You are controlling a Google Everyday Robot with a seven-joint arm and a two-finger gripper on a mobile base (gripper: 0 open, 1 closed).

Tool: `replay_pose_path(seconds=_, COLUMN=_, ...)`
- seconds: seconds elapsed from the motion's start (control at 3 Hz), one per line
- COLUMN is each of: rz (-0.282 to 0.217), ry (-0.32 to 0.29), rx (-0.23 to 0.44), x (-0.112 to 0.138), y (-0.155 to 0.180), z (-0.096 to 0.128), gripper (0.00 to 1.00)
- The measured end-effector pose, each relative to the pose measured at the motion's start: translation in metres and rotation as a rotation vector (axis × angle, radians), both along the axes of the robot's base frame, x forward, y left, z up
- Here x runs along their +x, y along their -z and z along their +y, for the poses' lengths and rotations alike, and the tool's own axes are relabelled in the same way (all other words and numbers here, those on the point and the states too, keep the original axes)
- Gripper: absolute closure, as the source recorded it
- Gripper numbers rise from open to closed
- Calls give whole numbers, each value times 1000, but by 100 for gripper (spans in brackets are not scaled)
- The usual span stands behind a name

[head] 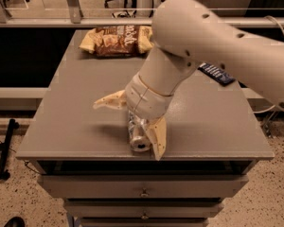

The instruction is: Move redbull can near brown chip bag

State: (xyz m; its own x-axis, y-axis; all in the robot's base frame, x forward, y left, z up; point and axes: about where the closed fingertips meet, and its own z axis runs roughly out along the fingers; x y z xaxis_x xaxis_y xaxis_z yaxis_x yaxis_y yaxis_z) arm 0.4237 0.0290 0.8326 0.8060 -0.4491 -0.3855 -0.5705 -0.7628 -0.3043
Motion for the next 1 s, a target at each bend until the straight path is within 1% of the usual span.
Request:
replay_pose_path(seconds=0.33, rz=-24, ry=-148, rx=-34, x=0, y=12, z=10, gripper=0)
replay_pose_path(seconds=0.67, rz=-78, ry=-245, rx=-101, x=11, y=11, z=12, gripper=0)
replay_pose_path(seconds=1.0, rz=-121, ry=-314, rx=-181, x=27, y=6, z=8, gripper=0)
